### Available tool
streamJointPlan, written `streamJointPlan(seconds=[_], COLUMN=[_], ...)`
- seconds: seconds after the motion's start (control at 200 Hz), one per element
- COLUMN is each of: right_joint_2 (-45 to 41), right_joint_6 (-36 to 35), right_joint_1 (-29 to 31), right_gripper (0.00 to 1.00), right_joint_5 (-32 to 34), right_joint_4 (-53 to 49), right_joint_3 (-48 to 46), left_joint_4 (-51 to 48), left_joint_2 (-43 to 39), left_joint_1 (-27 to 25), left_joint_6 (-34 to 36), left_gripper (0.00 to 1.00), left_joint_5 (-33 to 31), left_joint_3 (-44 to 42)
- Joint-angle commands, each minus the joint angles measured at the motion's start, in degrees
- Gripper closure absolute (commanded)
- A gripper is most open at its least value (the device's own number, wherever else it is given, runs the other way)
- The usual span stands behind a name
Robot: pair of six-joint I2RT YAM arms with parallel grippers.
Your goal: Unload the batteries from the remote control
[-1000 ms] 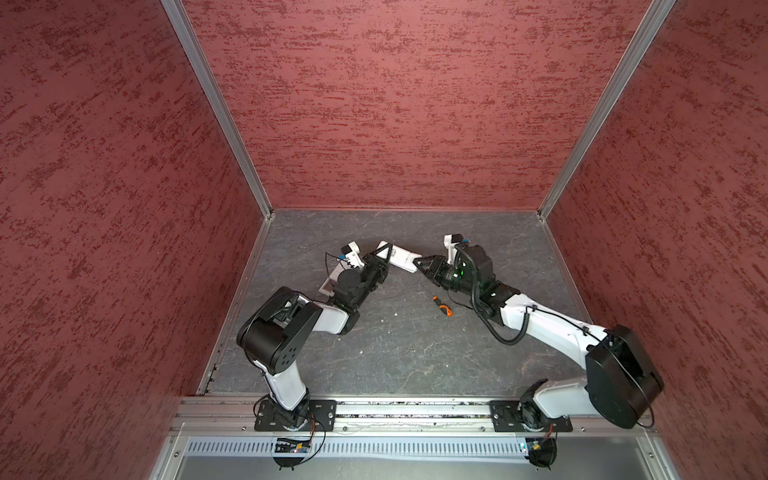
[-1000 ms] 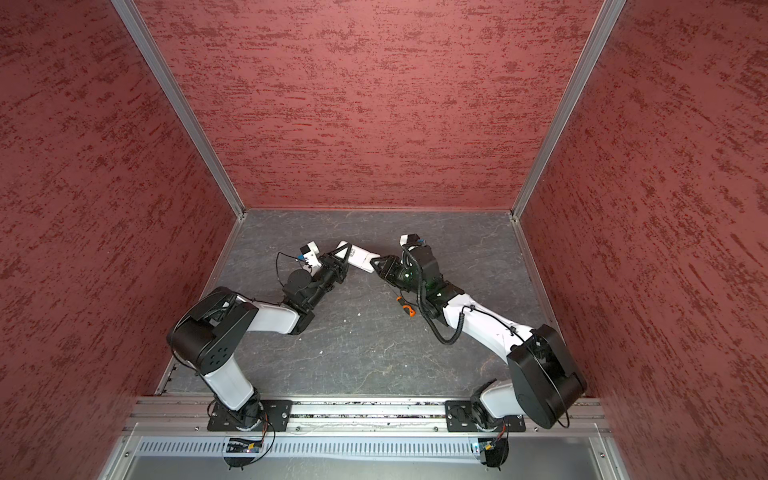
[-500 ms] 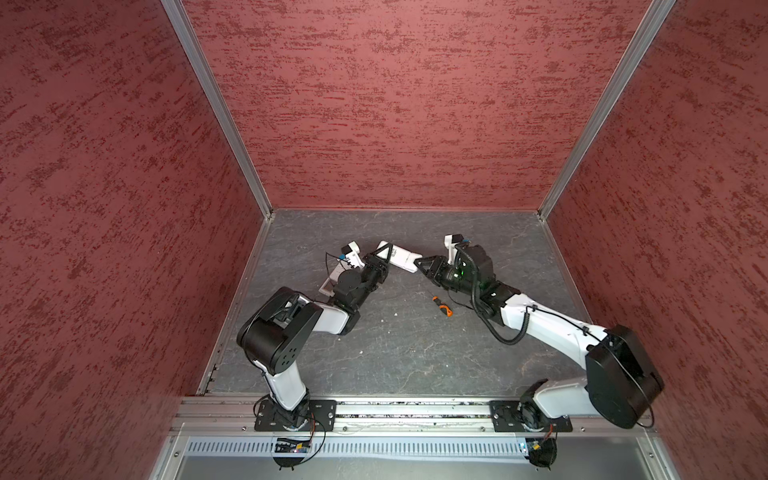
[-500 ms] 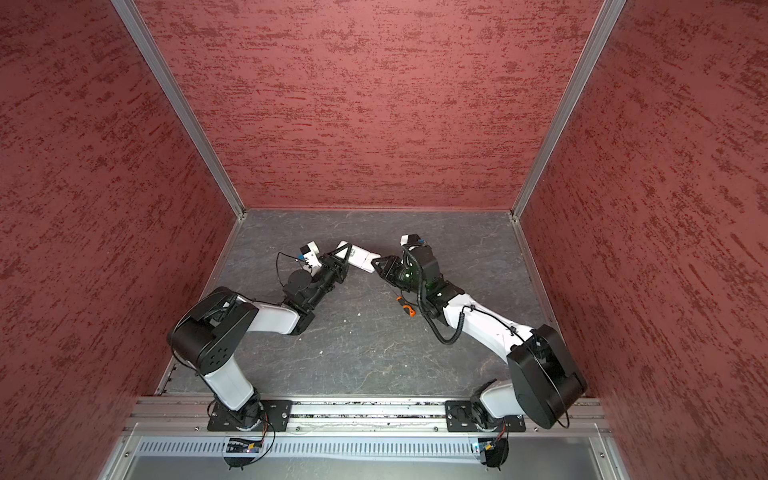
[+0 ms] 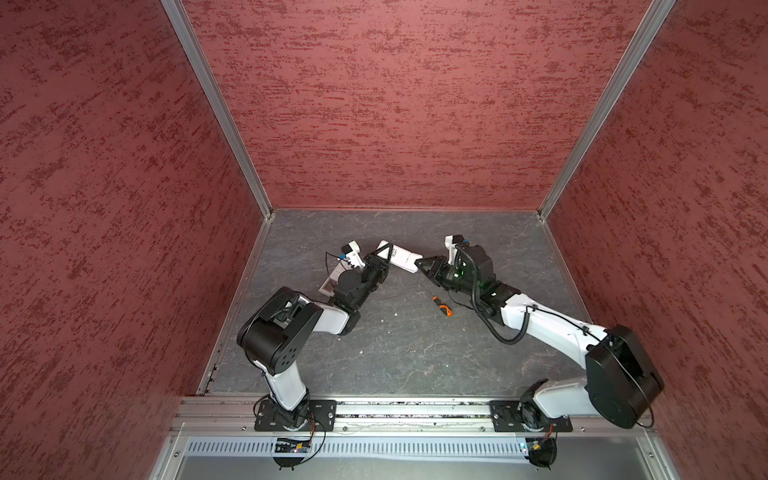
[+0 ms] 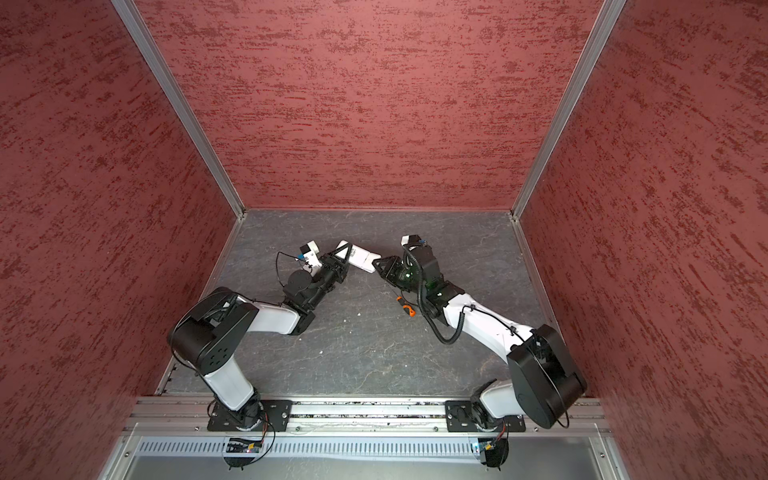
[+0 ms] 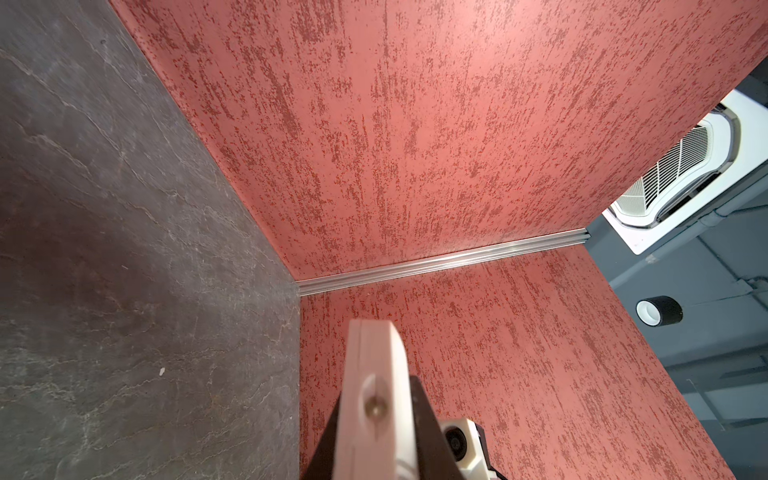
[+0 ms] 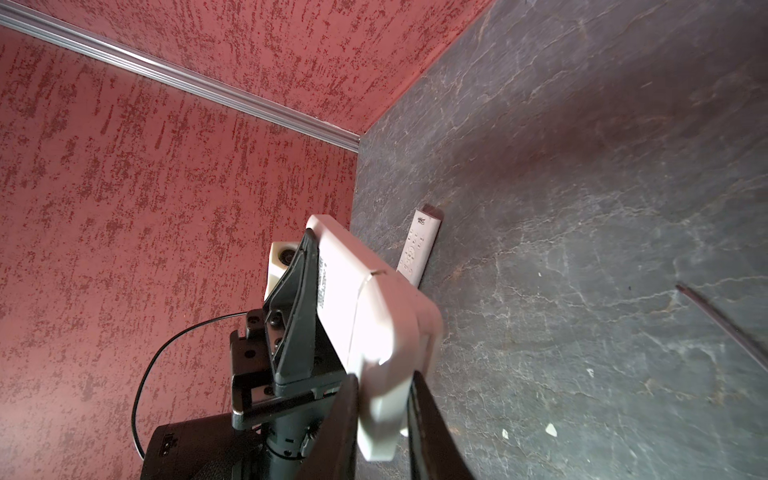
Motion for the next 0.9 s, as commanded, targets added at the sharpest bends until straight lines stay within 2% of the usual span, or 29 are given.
streamJointPlan(seconds=[0.0, 0.526, 0.716, 0.897], right_joint_2=[-0.72, -0.01, 0.25, -0.39], right_joint_6=[2.07, 2.13, 2.69, 2.73], right_joint_1=[0.25, 0.28, 0.30, 0.25], right_gripper=[0.79, 0.80, 0.92, 1.00], right_joint_5=[-1.45, -1.61, -1.42, -1.01], right_joint_4=[4.52, 3.44, 3.38, 3.04], right_joint_3=[0.12, 0.33, -0.12, -0.39], left_joint_4=[1.19, 1.70, 1.59, 1.59], left_joint_2=[0.16, -0.61, -1.42, -2.16], left_joint_1=[-2.10, -1.98, -1.68, -0.46], left_joint_6=[1.54, 1.40, 1.53, 1.29], left_gripper=[1.00, 1.00, 1.00, 1.00], left_joint_5=[4.76, 5.07, 4.85, 4.77], left_joint_3=[0.82, 0.53, 0.13, -0.38])
